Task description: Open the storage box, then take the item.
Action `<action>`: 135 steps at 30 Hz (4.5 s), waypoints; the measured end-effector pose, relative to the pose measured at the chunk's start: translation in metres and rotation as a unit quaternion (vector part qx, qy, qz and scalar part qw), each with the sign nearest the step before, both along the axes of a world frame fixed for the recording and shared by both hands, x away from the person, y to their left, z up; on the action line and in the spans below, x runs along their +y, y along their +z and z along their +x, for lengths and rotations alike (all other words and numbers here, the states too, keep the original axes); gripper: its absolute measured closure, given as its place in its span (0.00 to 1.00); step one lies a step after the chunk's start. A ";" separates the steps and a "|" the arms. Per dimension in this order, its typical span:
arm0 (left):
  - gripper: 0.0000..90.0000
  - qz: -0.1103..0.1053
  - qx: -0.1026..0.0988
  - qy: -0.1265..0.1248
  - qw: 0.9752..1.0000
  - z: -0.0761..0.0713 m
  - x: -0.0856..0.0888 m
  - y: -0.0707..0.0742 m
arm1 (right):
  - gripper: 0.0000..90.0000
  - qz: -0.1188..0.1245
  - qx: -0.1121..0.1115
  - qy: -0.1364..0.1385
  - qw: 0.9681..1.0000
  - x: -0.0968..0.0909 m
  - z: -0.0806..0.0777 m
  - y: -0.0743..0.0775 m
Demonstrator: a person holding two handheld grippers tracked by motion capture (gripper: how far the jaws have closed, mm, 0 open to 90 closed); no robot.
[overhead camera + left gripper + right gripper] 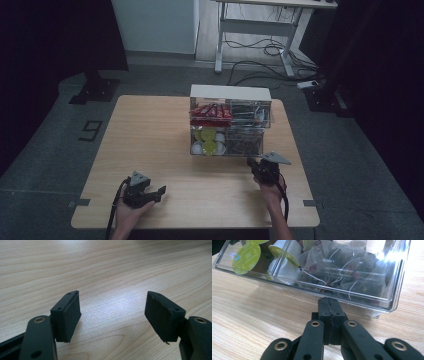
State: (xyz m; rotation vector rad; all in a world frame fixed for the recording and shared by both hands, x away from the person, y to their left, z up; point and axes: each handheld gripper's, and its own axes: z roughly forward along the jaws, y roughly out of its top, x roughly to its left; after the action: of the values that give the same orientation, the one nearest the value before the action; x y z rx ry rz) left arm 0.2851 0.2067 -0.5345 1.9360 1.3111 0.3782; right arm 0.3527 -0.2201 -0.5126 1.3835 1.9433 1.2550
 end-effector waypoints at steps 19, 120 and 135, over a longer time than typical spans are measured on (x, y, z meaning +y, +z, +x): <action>0.32 0.002 0.001 0.000 1.000 0.000 0.000 0.000 | 0.99 0.011 -0.020 -0.009 1.000 -0.005 -0.004 0.009; 0.35 -0.006 -0.075 -0.024 0.997 0.019 -0.076 0.042 | 0.98 0.081 -0.093 -0.039 0.992 -0.010 0.027 0.049; 0.35 0.010 -0.090 -0.029 0.995 0.041 -0.112 0.052 | 0.98 0.087 -0.095 -0.039 0.991 -0.013 0.026 0.050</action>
State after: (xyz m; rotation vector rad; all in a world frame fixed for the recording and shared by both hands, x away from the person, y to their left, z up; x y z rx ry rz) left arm 0.3262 0.0947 -0.4821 1.9051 1.1368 0.5256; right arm 0.3784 -0.2329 -0.4625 1.3536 1.6703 1.4883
